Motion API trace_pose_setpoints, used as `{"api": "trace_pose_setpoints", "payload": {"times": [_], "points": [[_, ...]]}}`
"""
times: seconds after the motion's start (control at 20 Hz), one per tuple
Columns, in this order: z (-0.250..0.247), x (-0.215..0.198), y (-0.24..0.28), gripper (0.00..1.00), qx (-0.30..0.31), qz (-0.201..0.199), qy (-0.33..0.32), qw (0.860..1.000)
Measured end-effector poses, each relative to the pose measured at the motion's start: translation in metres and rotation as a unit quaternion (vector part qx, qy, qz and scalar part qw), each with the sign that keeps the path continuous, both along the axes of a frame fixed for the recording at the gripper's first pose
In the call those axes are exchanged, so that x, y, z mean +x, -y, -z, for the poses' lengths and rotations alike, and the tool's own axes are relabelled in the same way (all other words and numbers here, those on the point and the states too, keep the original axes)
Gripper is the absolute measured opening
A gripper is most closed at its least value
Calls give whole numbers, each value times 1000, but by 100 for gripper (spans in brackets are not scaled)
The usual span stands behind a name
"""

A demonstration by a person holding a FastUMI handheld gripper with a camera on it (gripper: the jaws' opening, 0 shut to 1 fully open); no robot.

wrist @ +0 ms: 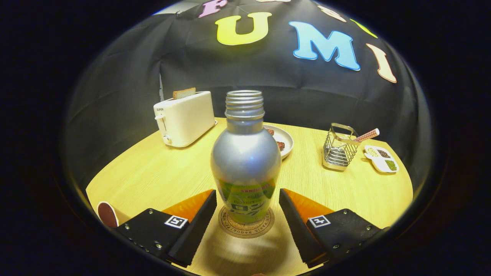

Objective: Take the bottle from table, then pour the juice into the cup, finally place the bottle on the coaster

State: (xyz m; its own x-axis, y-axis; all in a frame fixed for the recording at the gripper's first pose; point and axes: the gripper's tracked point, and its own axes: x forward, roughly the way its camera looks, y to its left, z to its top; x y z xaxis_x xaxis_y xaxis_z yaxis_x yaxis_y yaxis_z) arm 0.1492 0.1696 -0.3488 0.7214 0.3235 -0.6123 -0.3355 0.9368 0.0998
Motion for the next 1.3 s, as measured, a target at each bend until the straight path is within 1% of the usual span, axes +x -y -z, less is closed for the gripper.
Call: {"api": "trace_pose_setpoints", "payload": {"times": [0.2, 0.5, 0.85, 1.1, 1.3], "points": [[-38, -21, 6, 99, -3, -3, 25, 1000], [-123, -65, 23, 99, 19, 18, 83, 996], [-213, -112, 56, 98, 37, 50, 152, 986], [-255, -138, 86, 98, 46, 87, 192, 977], [-274, -154, 102, 98, 41, 105, 222, 968]]}}
